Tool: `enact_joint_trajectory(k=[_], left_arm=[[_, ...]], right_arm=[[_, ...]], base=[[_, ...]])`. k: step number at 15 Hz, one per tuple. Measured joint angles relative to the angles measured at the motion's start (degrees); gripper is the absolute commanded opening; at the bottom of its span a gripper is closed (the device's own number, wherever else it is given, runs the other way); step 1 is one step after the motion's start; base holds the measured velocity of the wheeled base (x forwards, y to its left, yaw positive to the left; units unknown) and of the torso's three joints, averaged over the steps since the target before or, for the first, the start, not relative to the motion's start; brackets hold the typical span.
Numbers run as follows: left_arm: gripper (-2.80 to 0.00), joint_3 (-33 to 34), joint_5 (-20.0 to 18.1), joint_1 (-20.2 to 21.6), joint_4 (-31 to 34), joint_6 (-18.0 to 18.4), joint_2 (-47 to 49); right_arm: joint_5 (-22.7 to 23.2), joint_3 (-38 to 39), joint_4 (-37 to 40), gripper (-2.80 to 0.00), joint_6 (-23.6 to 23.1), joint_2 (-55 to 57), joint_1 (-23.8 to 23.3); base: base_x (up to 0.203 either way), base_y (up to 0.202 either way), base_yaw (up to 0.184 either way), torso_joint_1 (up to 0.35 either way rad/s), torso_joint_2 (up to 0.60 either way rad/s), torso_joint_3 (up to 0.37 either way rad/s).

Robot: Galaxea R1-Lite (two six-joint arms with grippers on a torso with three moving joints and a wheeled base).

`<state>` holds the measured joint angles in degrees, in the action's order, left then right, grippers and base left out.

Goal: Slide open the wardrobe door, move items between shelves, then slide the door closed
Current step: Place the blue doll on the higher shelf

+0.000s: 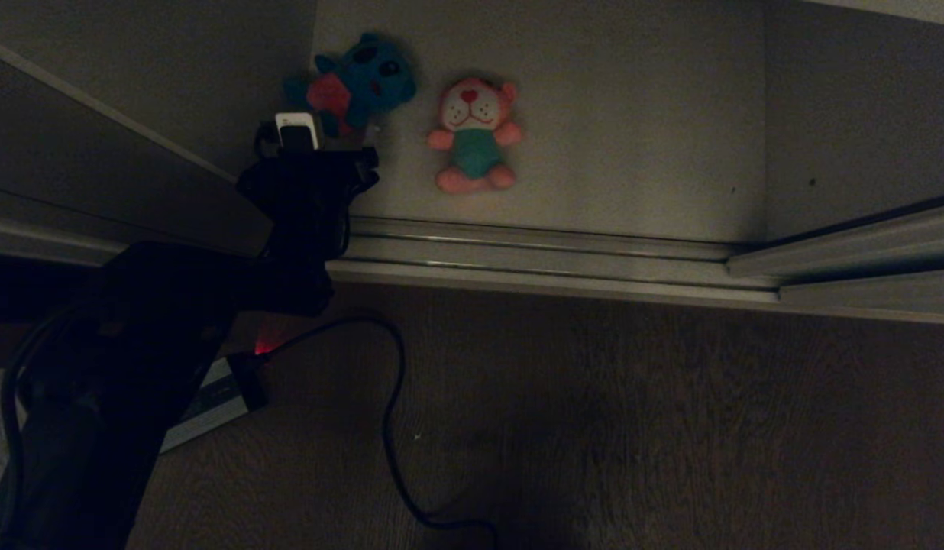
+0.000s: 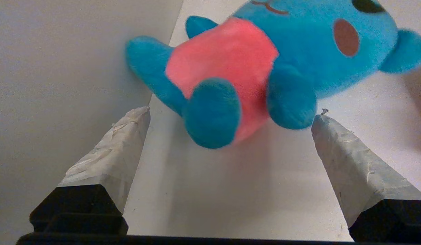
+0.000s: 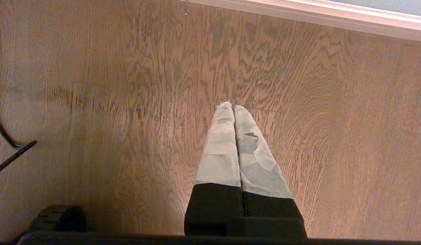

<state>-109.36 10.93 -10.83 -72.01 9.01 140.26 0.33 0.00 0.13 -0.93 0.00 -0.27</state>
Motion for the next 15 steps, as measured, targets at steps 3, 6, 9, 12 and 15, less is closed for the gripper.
enact_joint_trajectory(k=[3,6,9,12,15], left_arm=[[0.0,-1.1,-0.3,0.6,0.1,-2.6,0.5],[0.0,-1.4,-0.5,0.9,0.4,-4.0,1.1],[0.0,-1.4,-0.8,1.0,0.8,-6.1,1.4],[0.0,-1.5,-1.0,1.1,0.5,-6.2,1.5],[0.0,-1.5,-1.9,1.1,0.2,-6.4,1.5]], right_arm=[[0.0,0.0,0.0,-2.8,0.0,0.0,0.0],[0.0,0.0,0.0,-2.8,0.0,0.0,0.0],[0.0,0.0,0.0,-2.8,0.0,0.0,0.0],[0.0,0.0,0.0,-2.8,0.0,0.0,0.0],[0.0,0.0,0.0,-2.8,0.0,0.0,0.0]], base=[[0.0,0.0,0.0,0.0,0.0,0.0],[0.0,0.0,0.0,0.0,0.0,0.0],[0.0,0.0,0.0,0.0,0.0,0.0],[0.0,0.0,0.0,0.0,0.0,0.0],[0.0,0.0,0.0,0.0,0.0,0.0]])
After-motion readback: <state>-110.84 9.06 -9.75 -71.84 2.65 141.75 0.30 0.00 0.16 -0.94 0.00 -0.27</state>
